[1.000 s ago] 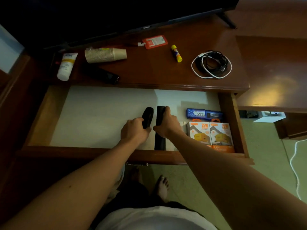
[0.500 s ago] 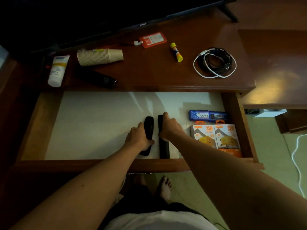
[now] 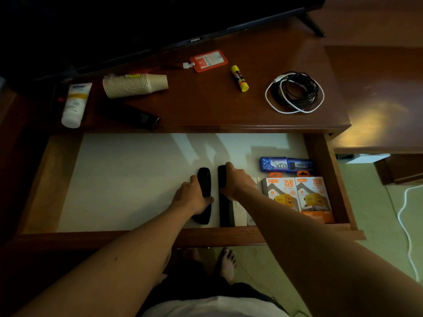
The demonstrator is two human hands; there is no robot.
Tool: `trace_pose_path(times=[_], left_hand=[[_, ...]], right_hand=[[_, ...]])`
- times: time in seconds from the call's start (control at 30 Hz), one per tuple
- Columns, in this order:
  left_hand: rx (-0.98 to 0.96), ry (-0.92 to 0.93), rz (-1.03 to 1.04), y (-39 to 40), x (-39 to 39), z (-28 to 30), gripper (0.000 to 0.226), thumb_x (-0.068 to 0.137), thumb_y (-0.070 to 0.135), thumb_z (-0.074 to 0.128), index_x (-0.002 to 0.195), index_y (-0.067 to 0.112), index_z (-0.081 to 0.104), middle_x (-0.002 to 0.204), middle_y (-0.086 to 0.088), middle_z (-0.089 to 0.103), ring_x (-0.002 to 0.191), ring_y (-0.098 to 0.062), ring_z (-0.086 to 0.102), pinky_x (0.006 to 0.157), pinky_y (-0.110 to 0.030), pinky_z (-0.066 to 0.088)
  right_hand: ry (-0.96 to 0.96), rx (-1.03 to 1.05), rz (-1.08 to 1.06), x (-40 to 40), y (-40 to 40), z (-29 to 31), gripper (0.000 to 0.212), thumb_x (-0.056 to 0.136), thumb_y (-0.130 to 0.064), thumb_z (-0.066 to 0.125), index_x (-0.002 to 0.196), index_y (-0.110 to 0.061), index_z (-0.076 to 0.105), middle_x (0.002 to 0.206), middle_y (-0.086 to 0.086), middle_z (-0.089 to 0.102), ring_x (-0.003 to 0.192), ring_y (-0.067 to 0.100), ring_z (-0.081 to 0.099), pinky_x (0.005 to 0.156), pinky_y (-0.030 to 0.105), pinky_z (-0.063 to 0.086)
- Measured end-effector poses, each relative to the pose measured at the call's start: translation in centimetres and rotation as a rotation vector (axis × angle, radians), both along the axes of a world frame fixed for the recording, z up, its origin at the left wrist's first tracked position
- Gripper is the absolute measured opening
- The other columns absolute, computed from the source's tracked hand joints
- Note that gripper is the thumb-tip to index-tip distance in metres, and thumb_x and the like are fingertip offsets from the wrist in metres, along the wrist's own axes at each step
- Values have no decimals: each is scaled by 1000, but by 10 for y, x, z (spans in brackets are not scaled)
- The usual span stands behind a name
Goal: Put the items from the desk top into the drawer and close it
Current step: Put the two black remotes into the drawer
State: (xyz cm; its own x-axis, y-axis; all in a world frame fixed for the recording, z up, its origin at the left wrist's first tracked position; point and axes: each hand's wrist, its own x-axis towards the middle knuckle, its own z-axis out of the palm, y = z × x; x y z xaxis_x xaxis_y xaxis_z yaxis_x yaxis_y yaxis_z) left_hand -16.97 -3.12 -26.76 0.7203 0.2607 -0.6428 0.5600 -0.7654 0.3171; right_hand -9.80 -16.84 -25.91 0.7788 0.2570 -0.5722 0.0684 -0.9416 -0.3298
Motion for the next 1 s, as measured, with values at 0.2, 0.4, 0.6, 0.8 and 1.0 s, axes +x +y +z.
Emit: trace_pose_path(times=[0.2,0.4,0.6,0.8,1.0], left_hand=[[-61,-15,42,-7,-3,-2,79,80,48,77,138,14,35,131,-15,54,115,-37,57,87,-43,52],[-63,-15,44,-12,-3,-3,81,78,44,81,137,11,36,132,-17,54,118,-37,56,91,-43,50],[-90,-6,5,-8,1,0,84,74,39,85,138,13,37,130,-14,56,116,-34,57,91,-42,52],[-63,-4,-46,-9,3,2,74,75,36,84,133,14,43,126,-14,58,112,-34,59,90,-43,53],[-40,-1,-40,-15,0,0,71,81,33,79,137,10,43,129,-17,56,115,-36,58,92,-41,52]], right_hand=[[32,40,-53,0,-6,-1,72,83,-15,77,142,-18,36,122,16,60,108,36,61,85,43,55],[24,61,-66,0,-8,-1,75,81,-18,79,144,-20,36,126,15,57,112,36,59,88,45,55],[58,78,-104,2,-9,1,82,81,-14,78,149,-20,31,129,16,56,113,36,59,89,44,56],[48,109,-138,-2,-8,0,75,84,-12,74,146,-19,33,126,16,60,111,35,61,87,44,56],[25,121,-187,-11,-9,-6,64,88,-13,71,143,-16,38,126,16,62,111,34,62,90,44,55]])
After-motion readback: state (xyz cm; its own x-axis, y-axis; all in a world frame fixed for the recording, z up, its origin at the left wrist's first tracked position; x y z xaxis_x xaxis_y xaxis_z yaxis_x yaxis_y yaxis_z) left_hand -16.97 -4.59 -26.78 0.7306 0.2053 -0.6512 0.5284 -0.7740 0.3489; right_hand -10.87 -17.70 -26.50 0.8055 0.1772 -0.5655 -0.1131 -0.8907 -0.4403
